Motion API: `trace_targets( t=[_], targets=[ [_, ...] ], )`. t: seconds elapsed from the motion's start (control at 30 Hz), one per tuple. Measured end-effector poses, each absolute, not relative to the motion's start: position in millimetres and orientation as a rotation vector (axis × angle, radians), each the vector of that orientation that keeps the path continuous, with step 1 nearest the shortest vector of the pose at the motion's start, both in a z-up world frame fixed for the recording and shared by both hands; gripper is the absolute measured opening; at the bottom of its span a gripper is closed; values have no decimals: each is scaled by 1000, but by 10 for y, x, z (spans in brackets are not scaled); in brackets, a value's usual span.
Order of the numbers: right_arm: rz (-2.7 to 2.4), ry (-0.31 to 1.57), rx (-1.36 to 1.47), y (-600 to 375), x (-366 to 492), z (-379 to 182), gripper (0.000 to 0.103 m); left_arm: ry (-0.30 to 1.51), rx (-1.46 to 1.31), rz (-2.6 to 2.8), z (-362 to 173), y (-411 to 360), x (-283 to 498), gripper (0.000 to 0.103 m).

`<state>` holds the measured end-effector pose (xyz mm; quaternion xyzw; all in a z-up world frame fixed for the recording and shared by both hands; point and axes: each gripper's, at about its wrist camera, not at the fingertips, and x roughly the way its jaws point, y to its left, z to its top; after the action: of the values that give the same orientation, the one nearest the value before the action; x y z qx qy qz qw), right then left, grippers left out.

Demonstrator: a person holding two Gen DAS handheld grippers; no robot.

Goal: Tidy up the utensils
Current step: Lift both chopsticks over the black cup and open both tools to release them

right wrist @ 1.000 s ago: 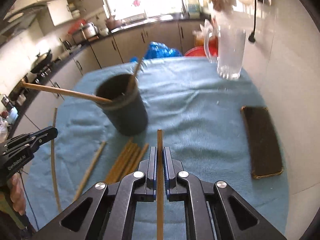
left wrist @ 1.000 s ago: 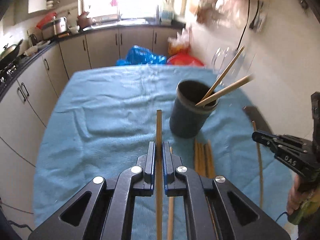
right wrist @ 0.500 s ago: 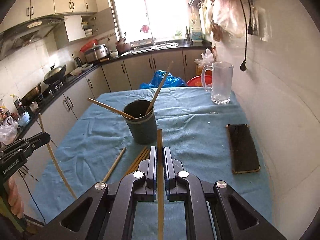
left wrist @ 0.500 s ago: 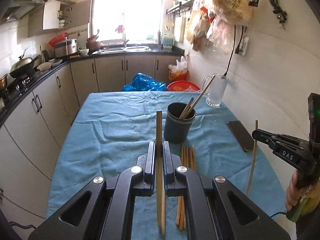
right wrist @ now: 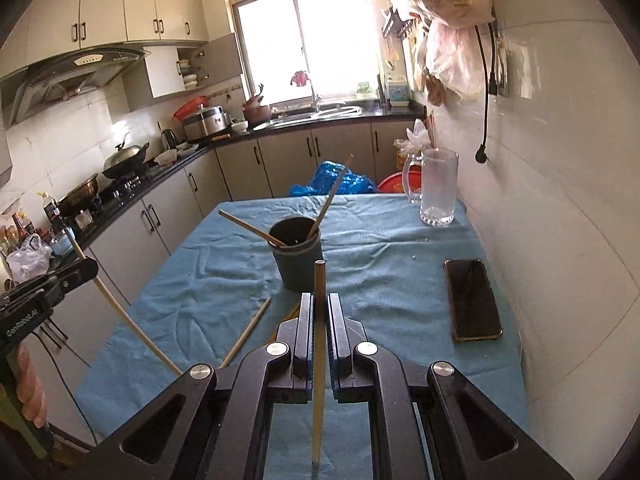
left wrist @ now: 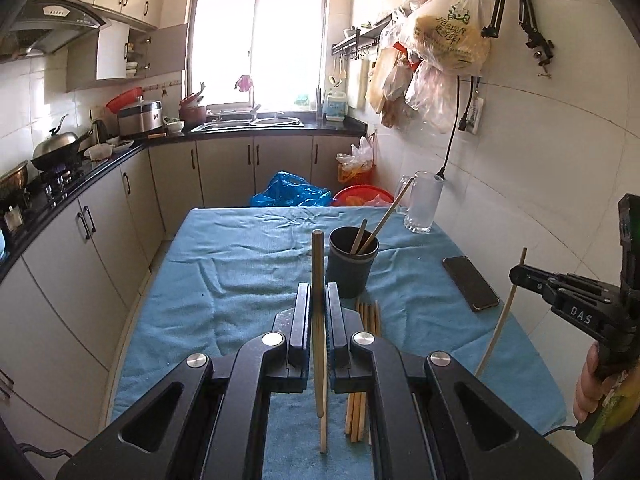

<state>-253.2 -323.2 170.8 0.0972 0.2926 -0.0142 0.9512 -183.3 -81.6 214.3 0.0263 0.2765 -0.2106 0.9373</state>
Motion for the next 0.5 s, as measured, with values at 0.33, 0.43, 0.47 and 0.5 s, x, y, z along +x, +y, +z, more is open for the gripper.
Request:
trace_targets(
  t=[0.33,0.43,0.47,0.5],
  targets=[
    [-29,549,186,-3207,-2510,1930,6,558,106,-418,2213,-895,-1752,6],
    [-29,544,179,-3188,-2452,1971,6,566,126,-403,2217,-921,-1680,6],
    [-28,543,178,-3191,-2434,1980,6,572,134,-397,2210,-934,-1644,6],
    [-27,542,177,-3185,-2407,1995,6,576,139,-393,2202,-940,-1620,6]
  ],
)
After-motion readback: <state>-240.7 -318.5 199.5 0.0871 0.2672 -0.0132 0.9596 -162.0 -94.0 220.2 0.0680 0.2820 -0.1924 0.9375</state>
